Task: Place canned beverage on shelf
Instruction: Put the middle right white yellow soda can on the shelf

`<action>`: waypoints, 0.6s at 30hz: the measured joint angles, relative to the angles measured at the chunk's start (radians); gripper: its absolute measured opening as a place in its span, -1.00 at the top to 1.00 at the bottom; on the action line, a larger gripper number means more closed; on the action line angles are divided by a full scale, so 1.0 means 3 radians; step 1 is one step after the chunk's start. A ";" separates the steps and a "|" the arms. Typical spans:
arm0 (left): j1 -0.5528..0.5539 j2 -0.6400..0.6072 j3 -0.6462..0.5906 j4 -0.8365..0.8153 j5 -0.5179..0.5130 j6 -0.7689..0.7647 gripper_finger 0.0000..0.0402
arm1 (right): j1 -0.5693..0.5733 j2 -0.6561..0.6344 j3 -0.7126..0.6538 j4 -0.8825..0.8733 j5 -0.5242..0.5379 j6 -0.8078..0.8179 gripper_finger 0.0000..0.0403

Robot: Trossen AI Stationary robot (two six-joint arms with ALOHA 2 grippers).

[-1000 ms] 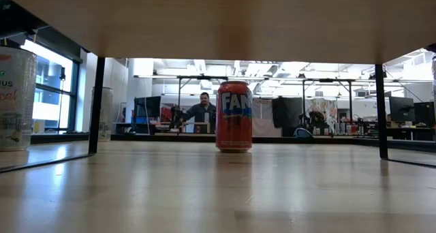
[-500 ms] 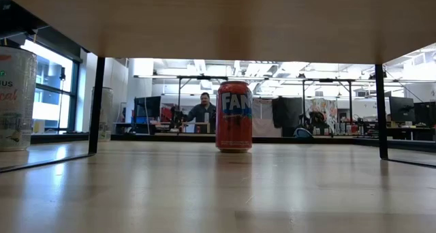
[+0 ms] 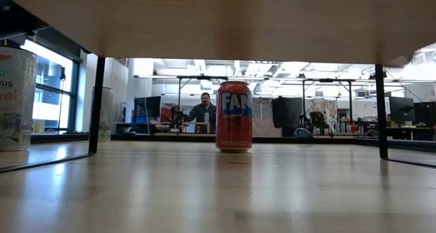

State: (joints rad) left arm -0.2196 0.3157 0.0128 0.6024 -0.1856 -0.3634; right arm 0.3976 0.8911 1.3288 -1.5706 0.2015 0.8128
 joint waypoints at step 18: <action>0.0000 0.0000 0.0000 -0.0021 0.0000 -0.0001 -0.04 | -0.0620 0.0409 0.0166 0.0812 0.1242 -0.1772 -0.20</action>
State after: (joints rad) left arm -0.2195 0.3157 0.0128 0.5960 -0.1856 -0.3637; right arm 0.2116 1.0139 1.3788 -1.3270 0.5742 0.2811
